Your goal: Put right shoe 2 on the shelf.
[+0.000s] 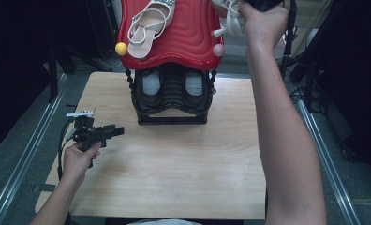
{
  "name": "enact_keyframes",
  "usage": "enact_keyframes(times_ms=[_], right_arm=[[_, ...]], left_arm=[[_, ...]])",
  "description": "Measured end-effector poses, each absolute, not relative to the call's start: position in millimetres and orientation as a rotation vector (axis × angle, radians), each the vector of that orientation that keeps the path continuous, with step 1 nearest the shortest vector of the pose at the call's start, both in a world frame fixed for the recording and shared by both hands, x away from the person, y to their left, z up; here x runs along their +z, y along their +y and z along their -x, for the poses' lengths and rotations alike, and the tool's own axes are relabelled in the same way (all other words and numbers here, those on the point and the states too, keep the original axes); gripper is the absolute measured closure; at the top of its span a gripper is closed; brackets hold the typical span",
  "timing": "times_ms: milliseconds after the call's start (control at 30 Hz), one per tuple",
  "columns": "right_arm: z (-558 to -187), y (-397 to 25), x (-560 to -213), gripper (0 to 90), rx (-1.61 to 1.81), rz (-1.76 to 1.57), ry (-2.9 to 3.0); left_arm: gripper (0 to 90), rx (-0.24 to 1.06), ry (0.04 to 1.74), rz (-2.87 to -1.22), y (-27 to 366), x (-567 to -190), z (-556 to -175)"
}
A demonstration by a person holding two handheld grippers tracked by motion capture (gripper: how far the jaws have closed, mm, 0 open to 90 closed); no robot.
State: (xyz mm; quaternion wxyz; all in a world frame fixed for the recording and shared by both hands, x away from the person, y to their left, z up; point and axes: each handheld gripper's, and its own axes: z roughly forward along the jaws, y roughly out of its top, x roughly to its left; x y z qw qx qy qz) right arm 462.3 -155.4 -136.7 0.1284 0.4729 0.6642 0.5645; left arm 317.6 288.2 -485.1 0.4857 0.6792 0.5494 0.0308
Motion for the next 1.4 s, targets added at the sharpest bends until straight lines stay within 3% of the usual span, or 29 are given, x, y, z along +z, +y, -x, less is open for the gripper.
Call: enact_keyframes(times_ms=[600,1400], right_arm=[[-471.3,-99.6,-169.1,88.1,1.6,-1.293,2.008],[-468.3,-80.4,-186.3,87.5,1.514,-1.257,2.087]], left_arm=[[41.6,0.068,1.332,-1.646,288.4,-484.6,-317.6],[41.3,0.061,1.331,-1.654,287.1,-485.5,-318.4]])
